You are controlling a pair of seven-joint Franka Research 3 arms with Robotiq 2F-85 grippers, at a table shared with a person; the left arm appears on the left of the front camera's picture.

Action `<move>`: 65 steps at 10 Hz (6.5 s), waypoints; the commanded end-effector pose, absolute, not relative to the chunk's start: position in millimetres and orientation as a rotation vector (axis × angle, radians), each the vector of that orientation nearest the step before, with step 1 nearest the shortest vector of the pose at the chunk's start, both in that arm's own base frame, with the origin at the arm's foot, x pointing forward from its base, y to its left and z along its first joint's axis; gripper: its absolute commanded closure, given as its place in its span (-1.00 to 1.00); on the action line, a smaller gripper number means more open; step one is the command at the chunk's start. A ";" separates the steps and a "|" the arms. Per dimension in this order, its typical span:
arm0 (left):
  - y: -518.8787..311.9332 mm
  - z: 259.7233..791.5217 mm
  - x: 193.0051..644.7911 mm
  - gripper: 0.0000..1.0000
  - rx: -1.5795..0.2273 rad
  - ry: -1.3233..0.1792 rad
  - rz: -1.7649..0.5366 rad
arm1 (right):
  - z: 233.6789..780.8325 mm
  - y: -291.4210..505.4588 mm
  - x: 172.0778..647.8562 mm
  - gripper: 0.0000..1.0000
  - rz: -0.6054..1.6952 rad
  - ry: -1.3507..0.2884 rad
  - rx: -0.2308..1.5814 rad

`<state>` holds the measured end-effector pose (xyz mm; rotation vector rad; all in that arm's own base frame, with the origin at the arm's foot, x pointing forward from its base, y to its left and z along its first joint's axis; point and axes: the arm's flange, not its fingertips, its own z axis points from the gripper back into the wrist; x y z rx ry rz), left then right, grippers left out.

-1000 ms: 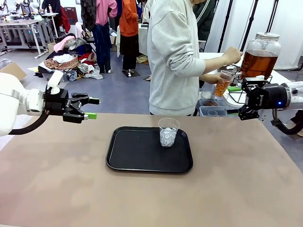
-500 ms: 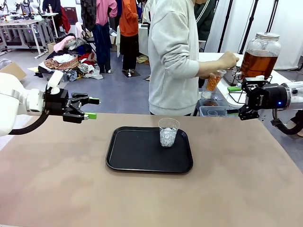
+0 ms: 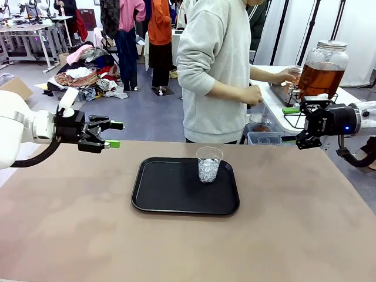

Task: Pour the drink into the iced cup.
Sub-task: Pick up the iced cup indicated by the human and present it to them.

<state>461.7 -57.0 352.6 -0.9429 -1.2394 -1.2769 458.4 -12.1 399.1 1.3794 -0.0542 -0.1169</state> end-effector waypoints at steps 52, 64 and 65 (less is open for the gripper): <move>-56.5 353.2 461.6 -1.00 -0.941 -1.243 -1.279 | 400.8 -12.1 457.4 -1.00 -0.116 -0.057 1.381; -56.5 353.2 461.6 -1.00 -0.941 -1.243 -1.279 | 388.9 -2.8 446.2 -1.00 0.611 -0.768 1.022; -56.5 353.2 461.6 -1.00 -0.941 -1.243 -1.279 | 389.6 0.5 446.7 -1.00 0.625 -0.788 0.999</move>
